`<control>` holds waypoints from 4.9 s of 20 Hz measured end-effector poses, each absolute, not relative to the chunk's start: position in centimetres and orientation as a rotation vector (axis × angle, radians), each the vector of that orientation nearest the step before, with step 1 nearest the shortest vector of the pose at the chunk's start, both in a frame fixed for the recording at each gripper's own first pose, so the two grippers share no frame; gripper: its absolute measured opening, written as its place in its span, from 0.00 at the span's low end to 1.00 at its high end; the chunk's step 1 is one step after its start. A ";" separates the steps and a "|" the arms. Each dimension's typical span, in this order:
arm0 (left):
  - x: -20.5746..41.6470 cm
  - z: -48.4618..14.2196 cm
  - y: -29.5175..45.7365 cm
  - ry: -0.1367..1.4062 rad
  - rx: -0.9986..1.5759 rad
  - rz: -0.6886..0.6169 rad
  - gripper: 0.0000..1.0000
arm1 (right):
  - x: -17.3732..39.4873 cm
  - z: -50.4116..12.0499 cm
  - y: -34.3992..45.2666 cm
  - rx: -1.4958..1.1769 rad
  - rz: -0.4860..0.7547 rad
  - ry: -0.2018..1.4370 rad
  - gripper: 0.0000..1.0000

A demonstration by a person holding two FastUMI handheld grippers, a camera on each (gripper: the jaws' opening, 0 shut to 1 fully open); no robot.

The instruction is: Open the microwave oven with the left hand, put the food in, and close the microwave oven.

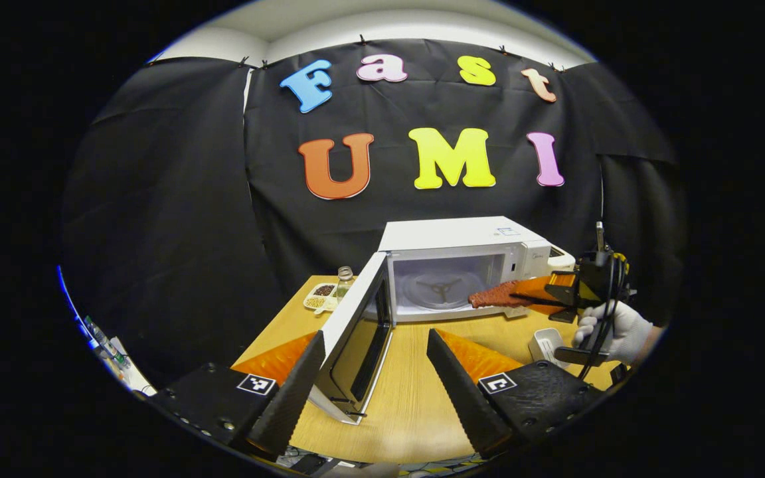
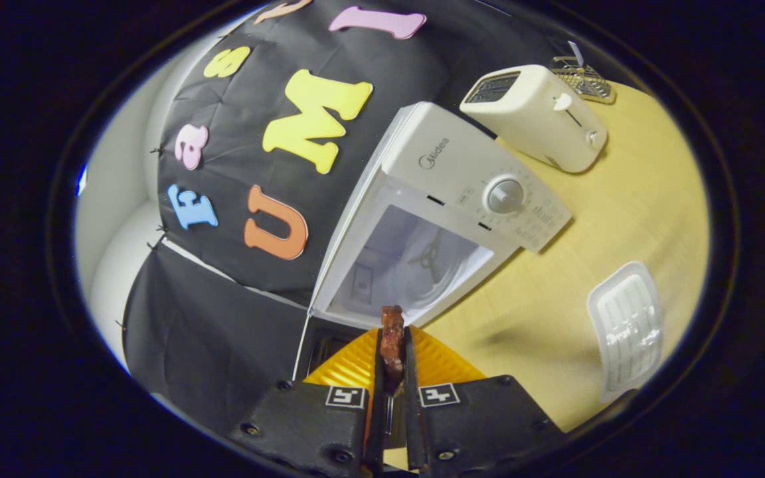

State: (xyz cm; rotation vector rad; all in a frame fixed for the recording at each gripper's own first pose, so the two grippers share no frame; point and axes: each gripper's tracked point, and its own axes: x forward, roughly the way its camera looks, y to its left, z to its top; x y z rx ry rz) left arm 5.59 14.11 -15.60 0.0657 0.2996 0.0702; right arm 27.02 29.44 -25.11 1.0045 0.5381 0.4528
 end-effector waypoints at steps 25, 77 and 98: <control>7.3 -18.8 19.9 0.283 -0.006 0.044 0.95 | 44.9 -34.4 39.4 1.011 0.011 0.284 0.19; 6.7 -24.5 30.2 0.274 0.056 0.176 0.66 | 8.3 -17.2 12.9 0.139 0.001 0.503 0.98; 9.9 -26.7 11.9 0.307 0.060 -0.093 0.00 | 7.8 -18.4 4.3 0.206 -0.035 0.546 0.98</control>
